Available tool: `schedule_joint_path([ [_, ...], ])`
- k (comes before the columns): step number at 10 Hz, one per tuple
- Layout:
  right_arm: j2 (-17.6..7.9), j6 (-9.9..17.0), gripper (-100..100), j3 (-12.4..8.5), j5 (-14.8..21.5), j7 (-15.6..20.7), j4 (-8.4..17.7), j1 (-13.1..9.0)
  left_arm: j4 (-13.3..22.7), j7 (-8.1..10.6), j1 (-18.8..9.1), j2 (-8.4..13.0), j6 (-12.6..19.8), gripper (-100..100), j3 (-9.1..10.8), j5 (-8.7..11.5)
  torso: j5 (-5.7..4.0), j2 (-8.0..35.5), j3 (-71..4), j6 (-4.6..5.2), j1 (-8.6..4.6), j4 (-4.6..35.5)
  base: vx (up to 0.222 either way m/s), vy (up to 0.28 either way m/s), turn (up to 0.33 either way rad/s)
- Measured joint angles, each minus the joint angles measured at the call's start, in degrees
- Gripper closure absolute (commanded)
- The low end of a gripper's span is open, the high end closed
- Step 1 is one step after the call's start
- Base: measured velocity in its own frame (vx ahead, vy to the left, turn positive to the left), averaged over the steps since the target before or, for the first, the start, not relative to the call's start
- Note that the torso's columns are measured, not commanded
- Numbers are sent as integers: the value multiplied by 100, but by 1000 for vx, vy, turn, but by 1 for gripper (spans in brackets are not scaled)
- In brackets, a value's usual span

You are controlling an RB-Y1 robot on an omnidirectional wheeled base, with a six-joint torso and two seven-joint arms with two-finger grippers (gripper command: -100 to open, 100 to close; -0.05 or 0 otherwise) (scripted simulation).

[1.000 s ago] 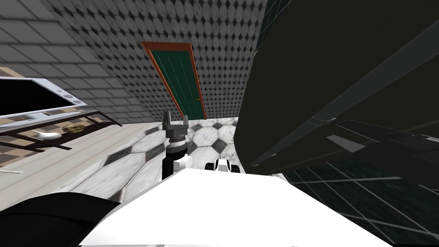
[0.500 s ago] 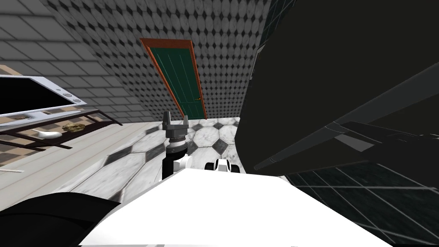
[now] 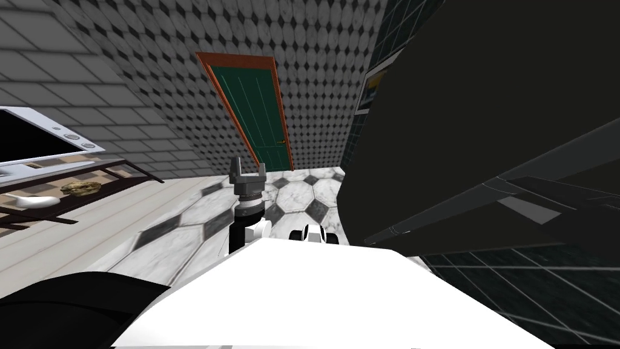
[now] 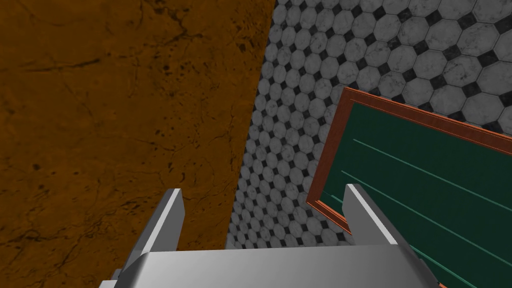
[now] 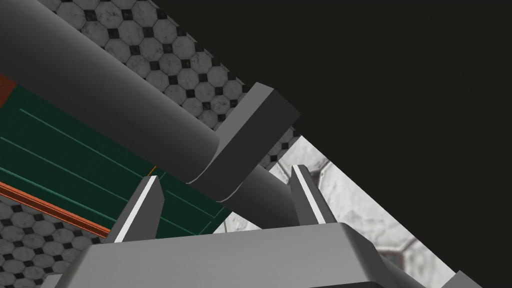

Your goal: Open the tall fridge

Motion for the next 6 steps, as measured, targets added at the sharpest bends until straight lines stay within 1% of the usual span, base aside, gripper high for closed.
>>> schedule_joint_path([
  [1, 20, 20, 100, -68, 27, -33, 17, 50, 0, 0, 1, 0, 0, 0, 0, 0, 4, -18, -10, -3, 8, -3, 160, 311, -82],
  [2, 40, 71, 100, -155, 80, -69, 37, 103, 0, 0, 1, 0, 0, 0, 0, 0, 9, -34, -25, -7, 34, -12, 84, 264, -42],
  [3, 87, 72, 100, -215, 67, -46, 69, 133, 0, 0, 0, 0, 0, 0, 0, 0, 11, -22, -23, -16, 24, -9, 24, 286, -14],
  [5, 189, 131, 100, -326, 114, -4, 169, 182, 0, 0, 1, -1, 0, 0, -1, 0, -5, 3, 16, 14, 33, -1, 100, 350, -60],
  [6, 91, 170, 100, -386, 179, -59, 305, 241, 0, 0, 1, -1, 0, 0, -1, 0, 11, 18, 14, 17, 28, 7, 72, 290, -31],
])
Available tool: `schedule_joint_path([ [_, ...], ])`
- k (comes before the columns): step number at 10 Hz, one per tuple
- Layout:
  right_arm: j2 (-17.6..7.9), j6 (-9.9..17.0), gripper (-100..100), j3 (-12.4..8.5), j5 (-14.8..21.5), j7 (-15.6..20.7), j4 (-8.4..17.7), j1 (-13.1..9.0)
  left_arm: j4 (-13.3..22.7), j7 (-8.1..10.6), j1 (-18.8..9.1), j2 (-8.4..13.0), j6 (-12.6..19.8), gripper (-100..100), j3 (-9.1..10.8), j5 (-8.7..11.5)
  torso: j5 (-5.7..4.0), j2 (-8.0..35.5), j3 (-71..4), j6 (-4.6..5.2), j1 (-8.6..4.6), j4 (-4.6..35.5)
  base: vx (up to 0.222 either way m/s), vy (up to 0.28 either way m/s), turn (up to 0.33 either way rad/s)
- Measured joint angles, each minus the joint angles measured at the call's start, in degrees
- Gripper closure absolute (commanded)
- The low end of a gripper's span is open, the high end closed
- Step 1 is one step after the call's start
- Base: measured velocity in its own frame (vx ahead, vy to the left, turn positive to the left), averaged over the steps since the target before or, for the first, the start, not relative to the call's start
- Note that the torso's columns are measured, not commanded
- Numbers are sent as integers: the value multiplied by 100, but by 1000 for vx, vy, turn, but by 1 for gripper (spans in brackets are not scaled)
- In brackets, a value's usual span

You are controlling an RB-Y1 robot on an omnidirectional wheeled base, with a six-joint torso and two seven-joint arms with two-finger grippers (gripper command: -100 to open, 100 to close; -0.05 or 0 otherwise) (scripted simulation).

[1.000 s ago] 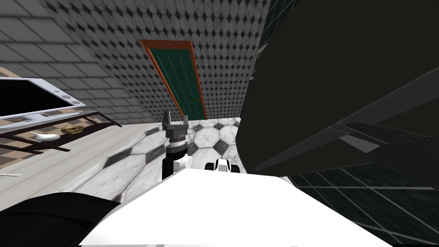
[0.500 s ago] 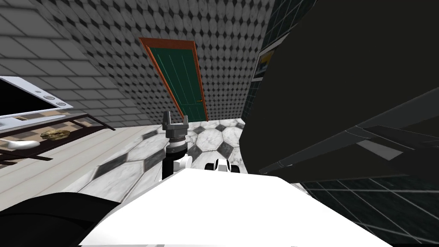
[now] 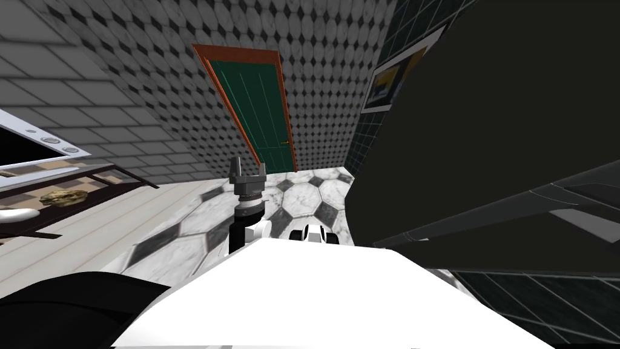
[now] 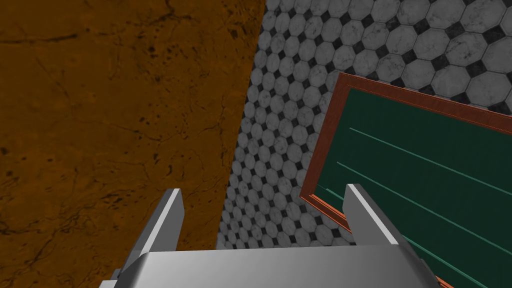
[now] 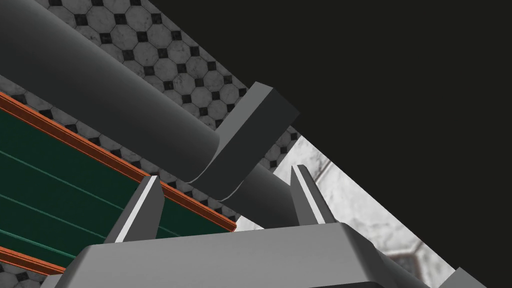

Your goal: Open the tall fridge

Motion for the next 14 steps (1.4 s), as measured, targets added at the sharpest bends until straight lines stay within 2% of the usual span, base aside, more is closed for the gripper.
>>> schedule_joint_path([
  [2, 73, 22, 100, -124, -8, -3, 76, 61, 0, 0, 0, 1, 0, 0, 1, 0, -1, 33, 27, 14, -4, 13, 70, 211, -26],
  [3, 86, 2, 100, -122, -3, 2, 79, 77, 0, 0, -1, 2, 0, 0, 2, 0, -1, 52, 34, 10, -42, 20, 115, 148, -42],
  [5, 142, 46, 100, -270, 70, -49, 108, 149, 0, 0, 1, 1, 0, 0, 1, 0, -10, 10, 21, 22, 18, 2, 194, 239, -91],
  [9, 378, 146, 100, -400, 283, -159, 98, 237, 0, 0, 0, 2, 0, 0, 1, 0, -5, 4, 4, -10, -22, -3, 165, 237, -51],
  [14, 623, 315, 100, -644, 562, -305, 132, 352, 0, 0, 1, 1, 0, 0, 1, 0, -10, -14, 3, -3, 9, -8, 209, 264, -65],
])
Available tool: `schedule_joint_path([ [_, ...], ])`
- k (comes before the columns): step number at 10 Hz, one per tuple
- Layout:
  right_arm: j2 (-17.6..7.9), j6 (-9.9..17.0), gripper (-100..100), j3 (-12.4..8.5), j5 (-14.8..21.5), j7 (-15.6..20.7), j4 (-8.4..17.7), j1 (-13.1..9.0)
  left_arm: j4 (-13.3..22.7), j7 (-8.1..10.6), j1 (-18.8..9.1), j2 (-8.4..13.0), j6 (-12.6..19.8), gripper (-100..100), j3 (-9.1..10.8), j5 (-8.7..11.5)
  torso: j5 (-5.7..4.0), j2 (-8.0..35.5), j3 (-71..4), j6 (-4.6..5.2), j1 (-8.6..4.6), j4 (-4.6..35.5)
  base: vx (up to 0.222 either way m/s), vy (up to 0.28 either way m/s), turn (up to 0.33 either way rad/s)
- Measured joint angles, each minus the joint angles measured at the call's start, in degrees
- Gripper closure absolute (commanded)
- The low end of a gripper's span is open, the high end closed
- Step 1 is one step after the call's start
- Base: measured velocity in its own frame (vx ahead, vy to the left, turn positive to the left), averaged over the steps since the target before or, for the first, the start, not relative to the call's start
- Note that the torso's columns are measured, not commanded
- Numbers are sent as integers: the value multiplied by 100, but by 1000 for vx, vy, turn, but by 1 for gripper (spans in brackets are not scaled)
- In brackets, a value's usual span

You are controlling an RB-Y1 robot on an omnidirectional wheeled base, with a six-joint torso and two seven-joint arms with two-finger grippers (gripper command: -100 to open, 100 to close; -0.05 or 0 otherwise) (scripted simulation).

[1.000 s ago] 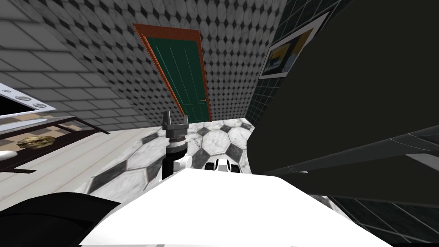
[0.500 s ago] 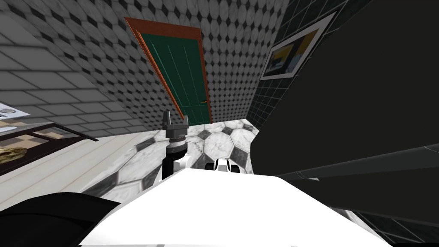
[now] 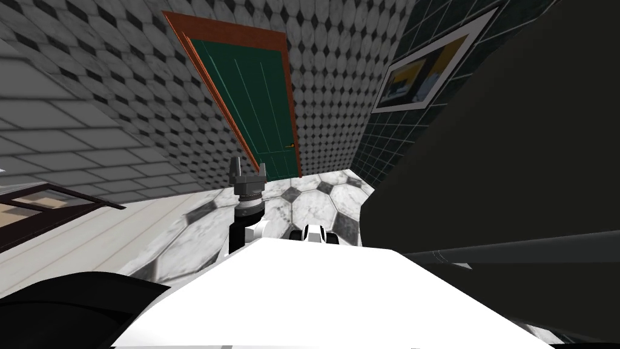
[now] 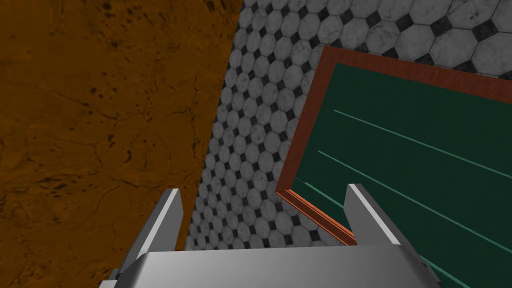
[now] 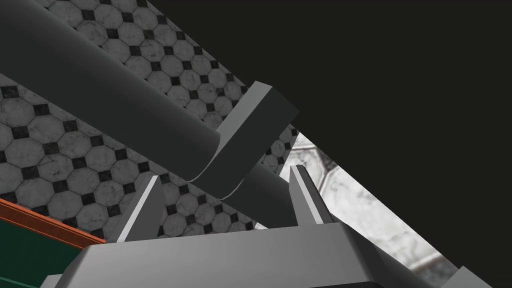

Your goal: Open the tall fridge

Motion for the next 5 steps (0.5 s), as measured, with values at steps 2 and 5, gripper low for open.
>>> schedule_joint_path([
  [2, 166, 73, 100, -188, 76, -93, -9, 92, 0, 0, 0, 0, 0, 0, 0, 0, 11, 32, 17, 15, 6, 10, 174, 235, -58],
  [5, 296, 90, 100, -275, 217, -160, -19, 151, 0, 0, 0, 1, 0, 0, 1, 0, -5, 34, 24, 23, -17, 13, 220, 163, -67],
])
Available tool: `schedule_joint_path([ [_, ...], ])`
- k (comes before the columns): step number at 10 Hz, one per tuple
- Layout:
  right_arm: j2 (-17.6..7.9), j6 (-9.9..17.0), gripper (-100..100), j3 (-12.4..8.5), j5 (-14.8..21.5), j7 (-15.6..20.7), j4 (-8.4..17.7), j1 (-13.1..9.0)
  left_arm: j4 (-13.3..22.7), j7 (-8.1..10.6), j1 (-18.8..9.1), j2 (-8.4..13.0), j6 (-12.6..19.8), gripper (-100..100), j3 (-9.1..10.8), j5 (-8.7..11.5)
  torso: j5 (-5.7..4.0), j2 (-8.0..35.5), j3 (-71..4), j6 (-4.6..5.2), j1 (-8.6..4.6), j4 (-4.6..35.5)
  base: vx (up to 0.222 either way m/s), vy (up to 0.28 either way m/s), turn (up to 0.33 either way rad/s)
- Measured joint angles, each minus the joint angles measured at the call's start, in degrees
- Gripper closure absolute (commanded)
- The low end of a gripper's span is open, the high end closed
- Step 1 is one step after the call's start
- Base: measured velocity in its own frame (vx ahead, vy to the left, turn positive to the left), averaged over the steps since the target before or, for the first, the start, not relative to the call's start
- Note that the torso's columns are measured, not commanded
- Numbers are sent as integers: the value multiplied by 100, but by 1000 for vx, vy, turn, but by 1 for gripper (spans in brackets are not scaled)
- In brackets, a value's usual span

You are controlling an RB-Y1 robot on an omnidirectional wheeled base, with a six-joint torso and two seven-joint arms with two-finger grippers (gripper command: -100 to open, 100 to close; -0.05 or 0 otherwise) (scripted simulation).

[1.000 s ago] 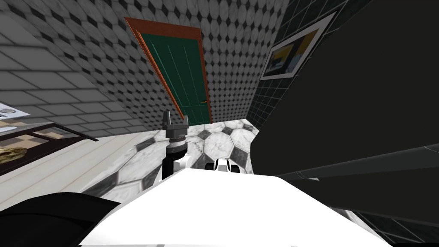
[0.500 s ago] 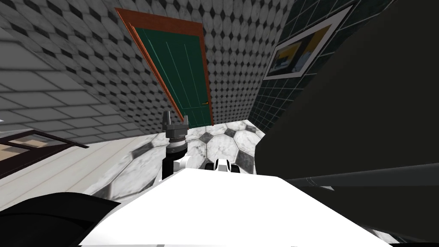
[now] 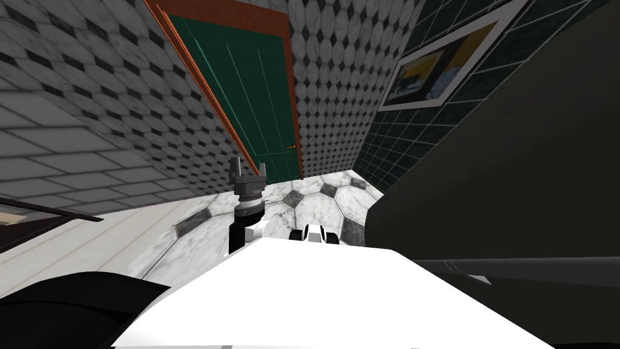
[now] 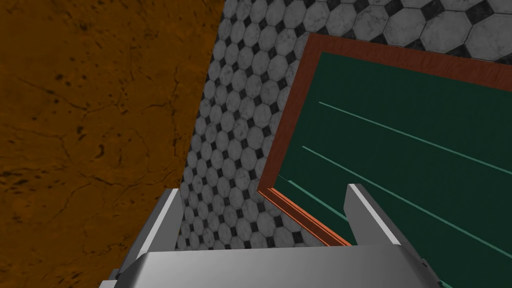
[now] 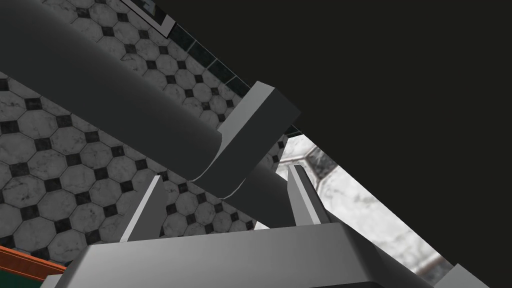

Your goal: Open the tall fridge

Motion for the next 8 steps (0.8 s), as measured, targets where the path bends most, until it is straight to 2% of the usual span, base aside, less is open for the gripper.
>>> schedule_joint_path([
  [3, 137, 24, 100, -123, 75, -16, 62, 50, 0, 0, -1, 0, 0, 0, 0, 0, 4, -20, -27, -32, -19, -10, 193, 141, -39],
  [8, 358, 108, 100, -335, 249, -135, 80, 138, 0, 0, -1, 0, 0, 0, 0, 0, 7, -34, -34, -27, -13, -12, 180, 131, -40],
])
